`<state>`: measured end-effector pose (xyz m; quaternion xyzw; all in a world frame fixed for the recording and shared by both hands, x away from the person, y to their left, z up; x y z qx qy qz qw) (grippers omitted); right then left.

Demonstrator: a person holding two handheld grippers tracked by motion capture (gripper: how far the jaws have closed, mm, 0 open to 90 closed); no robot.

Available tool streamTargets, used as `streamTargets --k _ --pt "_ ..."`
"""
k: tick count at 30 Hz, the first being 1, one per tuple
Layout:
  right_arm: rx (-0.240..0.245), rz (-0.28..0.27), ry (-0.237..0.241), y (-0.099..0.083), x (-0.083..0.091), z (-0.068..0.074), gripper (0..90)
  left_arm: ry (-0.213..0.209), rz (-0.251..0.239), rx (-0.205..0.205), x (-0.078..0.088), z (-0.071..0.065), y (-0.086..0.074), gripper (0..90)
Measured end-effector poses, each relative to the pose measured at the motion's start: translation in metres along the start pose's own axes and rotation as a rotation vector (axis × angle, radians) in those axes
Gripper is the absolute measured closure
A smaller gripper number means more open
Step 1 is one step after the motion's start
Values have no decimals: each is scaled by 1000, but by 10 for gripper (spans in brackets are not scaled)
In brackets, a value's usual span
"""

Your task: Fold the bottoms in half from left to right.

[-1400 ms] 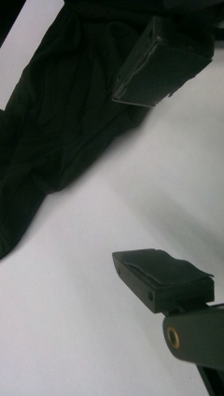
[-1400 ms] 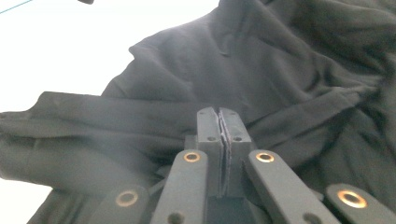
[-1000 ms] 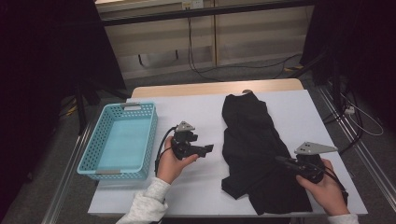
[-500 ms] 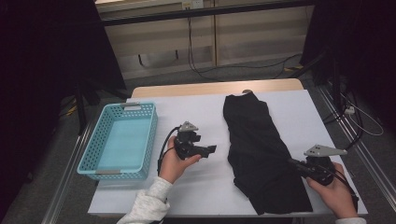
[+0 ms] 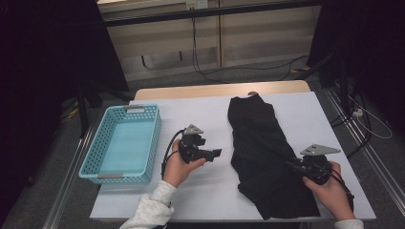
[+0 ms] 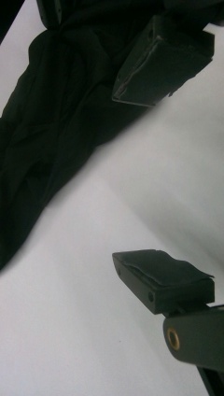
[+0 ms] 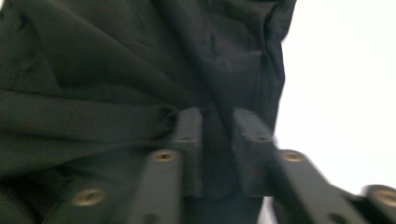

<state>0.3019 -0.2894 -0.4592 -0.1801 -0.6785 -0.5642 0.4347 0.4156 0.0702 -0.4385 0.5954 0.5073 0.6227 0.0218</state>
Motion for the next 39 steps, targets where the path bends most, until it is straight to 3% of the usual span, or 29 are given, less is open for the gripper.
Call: streamTargets --k 7,11,17,21,22,26,30,32,33,39 --pt "-24 -61 18 0 19 12 402 -10 9 -7 1 2 1 183" --pt "-48 -66 30 -5 26 15 399 0 -1 -7 2 5 3 181" --pt "-61 -79 26 -12 36 21 427 -22 3 -14 -3 3 7 181" --pt "-61 -61 64 -19 37 30 497 -37 4 -24 -7 0 9 180" --pt "-47 -57 85 -19 36 34 512 -39 4 -26 -7 -1 9 181" --pt "1 -24 93 -10 20 48 527 -37 4 -36 -7 -4 10 180" --pt "42 13 98 -2 4 53 830 -32 5 -37 -7 -5 9 181" --pt "59 30 109 -3 1 53 900 -34 4 -38 -6 -5 9 181" --pt "62 37 111 -3 1 53 900 -20 -1 -28 -6 -5 9 181" --pt "49 11 102 -5 17 43 900 -30 4 -27 -2 -1 6 181"
Point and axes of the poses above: each handheld gripper's, and its own axes: x roughly backward along the jaws, y roughly out of its top, z roughly to its left, the point moved 1 cm from there along -x, roughly forward along the jaws, and after that the axes turned 9 degrees about z, right-handed, at the moved point
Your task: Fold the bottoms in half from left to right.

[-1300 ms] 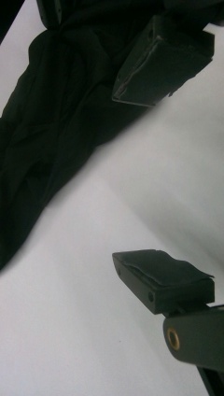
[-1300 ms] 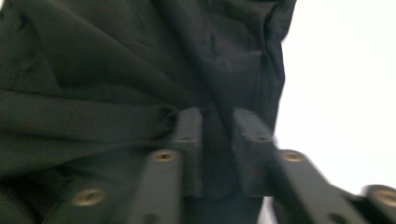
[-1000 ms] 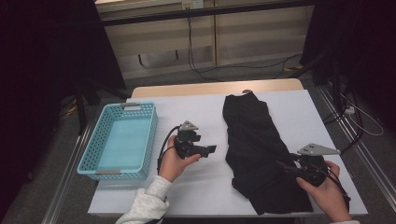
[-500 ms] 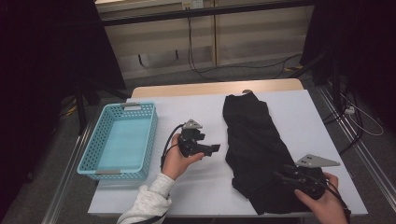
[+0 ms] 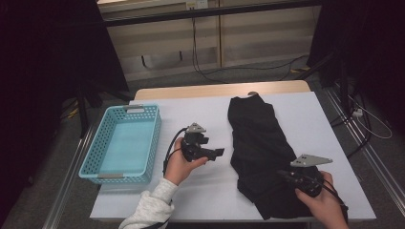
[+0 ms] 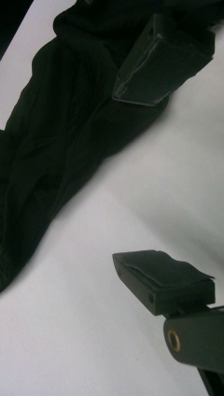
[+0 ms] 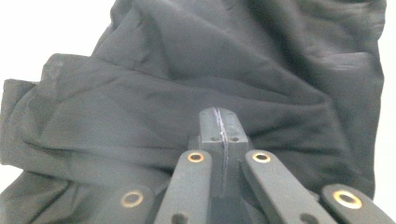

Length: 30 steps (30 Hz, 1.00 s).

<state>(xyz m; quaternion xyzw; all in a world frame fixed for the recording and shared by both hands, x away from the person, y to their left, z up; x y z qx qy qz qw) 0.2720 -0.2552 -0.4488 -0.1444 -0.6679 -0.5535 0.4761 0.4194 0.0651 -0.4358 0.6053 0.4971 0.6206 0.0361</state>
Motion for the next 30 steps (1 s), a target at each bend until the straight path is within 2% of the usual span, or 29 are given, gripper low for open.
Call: streamTargets --k 4,8,10,11,13,15,16,18,20,22,24,25,26,30 --pt "-23 -1 -1 -8 10 -8 900 4 -11 5 3 1 0 181" --pt "-49 -29 3 -12 14 -9 882 0 -13 -2 3 -1 2 181" --pt "-34 -20 56 -12 10 -3 762 -4 -9 -6 1 -3 2 181" --pt "-22 -17 47 -11 6 2 696 -5 -6 -8 0 -4 2 181" --pt "0 18 56 -7 -6 11 637 -6 -3 -7 -1 -3 3 181" --pt "16 28 44 -3 -15 16 526 -1 -5 -10 0 -2 3 181" --pt "31 18 35 -2 -17 18 526 -2 -8 -6 0 -2 3 180" --pt "39 18 22 0 -19 20 575 -4 -5 -7 1 -3 4 181" --pt "44 18 11 1 -18 21 791 -6 -8 -8 0 -5 5 181" --pt "50 14 18 1 -16 19 861 -7 -11 -14 -1 -7 6 181" --pt "45 4 10 0 -10 15 887 -16 -9 -21 -2 -9 8 181" --pt "26 -8 11 -2 -5 12 889 2 -14 -17 -3 -11 9 181" --pt "16 -16 15 -4 -2 10 889 -15 -7 -24 -3 -10 9 181" --pt "-4 -27 18 -12 9 5 888 -16 -8 -28 -5 -13 12 181"
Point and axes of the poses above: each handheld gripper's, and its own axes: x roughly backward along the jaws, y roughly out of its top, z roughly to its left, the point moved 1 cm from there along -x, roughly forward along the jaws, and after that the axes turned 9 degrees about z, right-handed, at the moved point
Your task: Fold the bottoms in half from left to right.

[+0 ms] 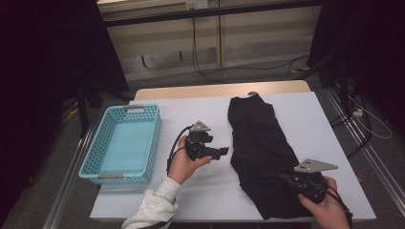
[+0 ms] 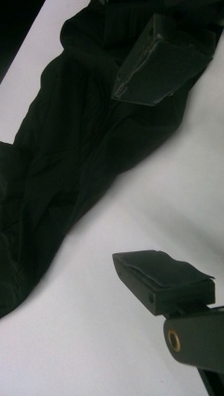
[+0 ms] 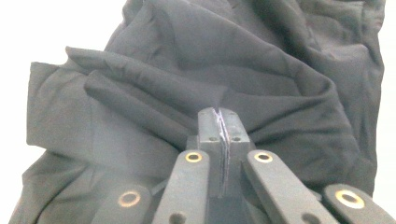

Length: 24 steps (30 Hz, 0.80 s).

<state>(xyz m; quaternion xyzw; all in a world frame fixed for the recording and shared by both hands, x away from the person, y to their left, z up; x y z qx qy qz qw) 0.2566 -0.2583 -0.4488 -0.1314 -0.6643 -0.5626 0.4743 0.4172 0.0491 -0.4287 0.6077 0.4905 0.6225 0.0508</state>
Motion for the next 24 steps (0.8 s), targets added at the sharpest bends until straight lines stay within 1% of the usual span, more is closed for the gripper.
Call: streamTargets --k 3,6,8,9,10,11,13,14,17,19,20,21,22,23,24 --pt "-11 -29 -8 -4 10 -4 887 -2 1 0 -1 -1 0 181" --pt "-24 -36 -16 -7 15 -8 887 -2 1 2 0 0 -1 181" --pt "-28 -30 -18 -8 17 -10 889 1 2 -2 1 1 -1 181" --pt "-22 -22 -19 -9 17 -10 890 3 -3 3 1 1 -1 182" --pt "-5 -12 -28 -9 18 -10 890 4 -2 1 1 2 -1 181" --pt "-3 -11 -45 -10 19 -10 890 6 -2 0 2 2 0 181" --pt "4 -3 -42 -14 22 -10 891 4 -4 9 2 2 0 182" --pt "-1 -3 -43 -16 24 -10 891 2 -7 9 2 3 1 181" --pt "1 20 -64 -27 30 -12 897 -1 -12 9 2 4 3 181" --pt "-3 32 -72 -31 32 -15 897 5 -14 7 4 5 3 181" --pt "-14 31 -74 -32 34 -16 895 3 -17 13 4 5 3 181" --pt "-14 28 -77 -33 35 -16 889 3 -17 15 5 6 3 181" --pt "-12 20 -79 -32 36 -16 855 9 -19 18 6 7 3 181" --pt "-23 6 -88 -28 37 -15 760 9 -17 19 6 8 3 180" --pt "-26 -1 -99 -26 37 -15 695 11 -14 21 7 9 2 180"
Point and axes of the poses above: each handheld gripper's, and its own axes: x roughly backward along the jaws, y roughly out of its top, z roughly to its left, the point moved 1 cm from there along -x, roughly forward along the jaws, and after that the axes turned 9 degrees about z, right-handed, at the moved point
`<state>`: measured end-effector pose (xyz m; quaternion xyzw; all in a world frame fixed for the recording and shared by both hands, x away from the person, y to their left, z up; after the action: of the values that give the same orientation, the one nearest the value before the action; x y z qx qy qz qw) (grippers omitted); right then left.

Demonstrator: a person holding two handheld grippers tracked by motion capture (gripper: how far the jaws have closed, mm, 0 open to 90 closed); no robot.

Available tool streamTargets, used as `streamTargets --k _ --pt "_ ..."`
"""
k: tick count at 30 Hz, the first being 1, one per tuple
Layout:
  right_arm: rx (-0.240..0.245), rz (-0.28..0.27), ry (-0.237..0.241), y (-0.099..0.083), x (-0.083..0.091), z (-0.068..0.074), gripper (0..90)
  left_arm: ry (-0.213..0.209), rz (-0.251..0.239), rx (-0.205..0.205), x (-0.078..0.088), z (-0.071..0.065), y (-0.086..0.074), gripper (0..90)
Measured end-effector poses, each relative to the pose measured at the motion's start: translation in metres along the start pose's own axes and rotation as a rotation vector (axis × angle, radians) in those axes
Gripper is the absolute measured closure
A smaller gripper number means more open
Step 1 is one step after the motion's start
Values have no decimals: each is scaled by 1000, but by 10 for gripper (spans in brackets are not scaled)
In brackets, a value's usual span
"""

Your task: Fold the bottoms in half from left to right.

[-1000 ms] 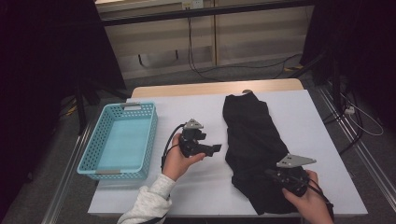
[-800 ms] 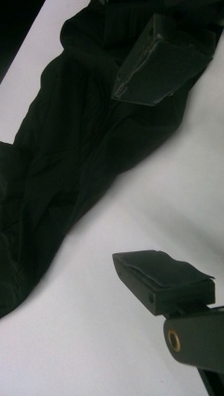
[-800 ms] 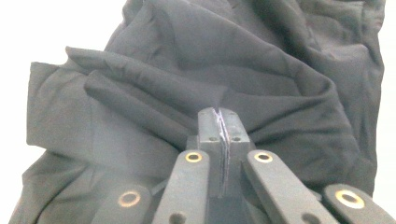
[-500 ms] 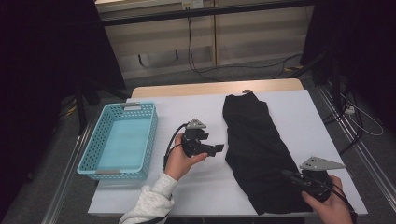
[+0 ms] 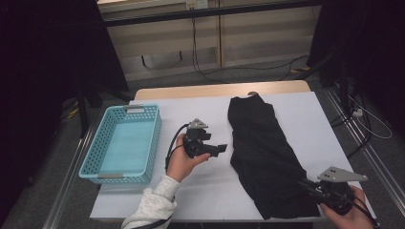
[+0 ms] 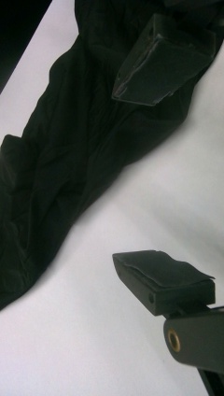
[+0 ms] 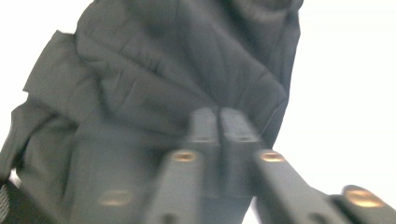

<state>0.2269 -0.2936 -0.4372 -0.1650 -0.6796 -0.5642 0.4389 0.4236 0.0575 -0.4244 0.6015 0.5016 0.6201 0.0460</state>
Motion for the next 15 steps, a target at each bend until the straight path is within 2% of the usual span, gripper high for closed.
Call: streamTargets --k 1,4,6,11,13,15 --pt "6 -8 -6 6 1 0 691 5 4 -1 1 1 -1 179" --pt "-1 -40 -15 21 -2 0 592 13 12 5 3 3 -4 177" --pt "-9 -47 -19 34 -12 0 537 22 13 6 5 4 -6 176" --pt "-21 -59 -9 64 -41 3 462 35 10 27 12 9 -12 173" --pt "-15 -61 -3 77 -52 7 439 46 14 27 13 12 -15 172" --pt "-3 -57 -18 90 -64 11 397 52 14 38 16 13 -18 171"
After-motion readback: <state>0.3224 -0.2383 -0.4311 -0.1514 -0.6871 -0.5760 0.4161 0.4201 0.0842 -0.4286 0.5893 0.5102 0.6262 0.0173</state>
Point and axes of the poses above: each handheld gripper's, and its own axes: x roughly backward along the jaws, y roughly out of its top, z roughly to its left, the point moved 1 cm from there along -x, roughly forward along the jaws, and after that the axes turned 9 degrees about z, right-handed, at the moved point
